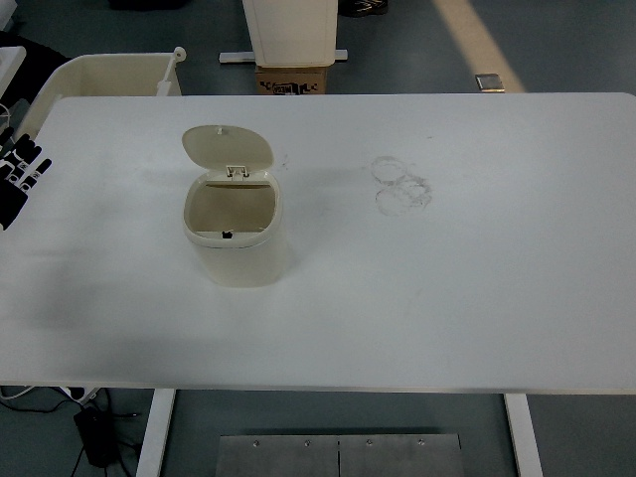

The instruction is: Close trash bin

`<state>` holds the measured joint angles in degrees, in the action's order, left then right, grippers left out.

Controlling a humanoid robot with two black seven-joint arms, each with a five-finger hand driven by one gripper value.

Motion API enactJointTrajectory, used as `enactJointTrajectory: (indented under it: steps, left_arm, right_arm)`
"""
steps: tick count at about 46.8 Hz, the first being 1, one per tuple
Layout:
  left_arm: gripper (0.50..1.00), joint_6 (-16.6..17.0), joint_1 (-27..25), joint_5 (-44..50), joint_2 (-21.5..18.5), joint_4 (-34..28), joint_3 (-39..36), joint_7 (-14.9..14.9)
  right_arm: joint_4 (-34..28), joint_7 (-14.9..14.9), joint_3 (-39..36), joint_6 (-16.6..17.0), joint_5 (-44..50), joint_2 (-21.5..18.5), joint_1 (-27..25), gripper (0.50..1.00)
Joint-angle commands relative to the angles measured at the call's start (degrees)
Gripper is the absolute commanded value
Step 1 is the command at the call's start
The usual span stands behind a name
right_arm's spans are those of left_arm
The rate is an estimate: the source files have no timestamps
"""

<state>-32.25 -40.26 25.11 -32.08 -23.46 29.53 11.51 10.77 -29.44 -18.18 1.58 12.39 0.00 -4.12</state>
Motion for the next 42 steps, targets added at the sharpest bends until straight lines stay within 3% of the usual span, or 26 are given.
enactJointTrajectory:
  steps: [1,11,23,28,38,42]
  left_arm:
    - [1.000,0.0,0.0,-0.1,0.1,0.0,0.0,0.0]
    - [1.000,0.4,0.6,0.0,0.6,-0.1,-0.1,0.2]
    - [1.000,6.6,-1.2,-1.0,-0.3,-2.5,-0.4,-0.5]
    - [1.000,10.9,-1.9,-1.3,-4.1,-8.4,-0.4,-0.6]
    - [1.000,21.2,-2.5,-1.3,-13.5,-28.0,-0.4,-0.6]
    - [1.000,22.8,-4.3,-1.3,-15.6,-31.9,-0.5,-0.7]
  right_arm:
    - [0.0,0.0,0.0,0.0,0.0,0.0,0.0,0.991]
    - [0.0,0.0,0.0,0.0,0.0,0.0,0.0,0.991]
    - [0.0,0.0,0.0,0.0,0.0,0.0,0.0,0.991]
    - [0.0,0.0,0.0,0.0,0.0,0.0,0.0,0.991]
    - [0.0,0.0,0.0,0.0,0.0,0.0,0.1,0.991]
    - [0.0,0.0,0.1,0.0,0.0,0.0,0.1,0.991]
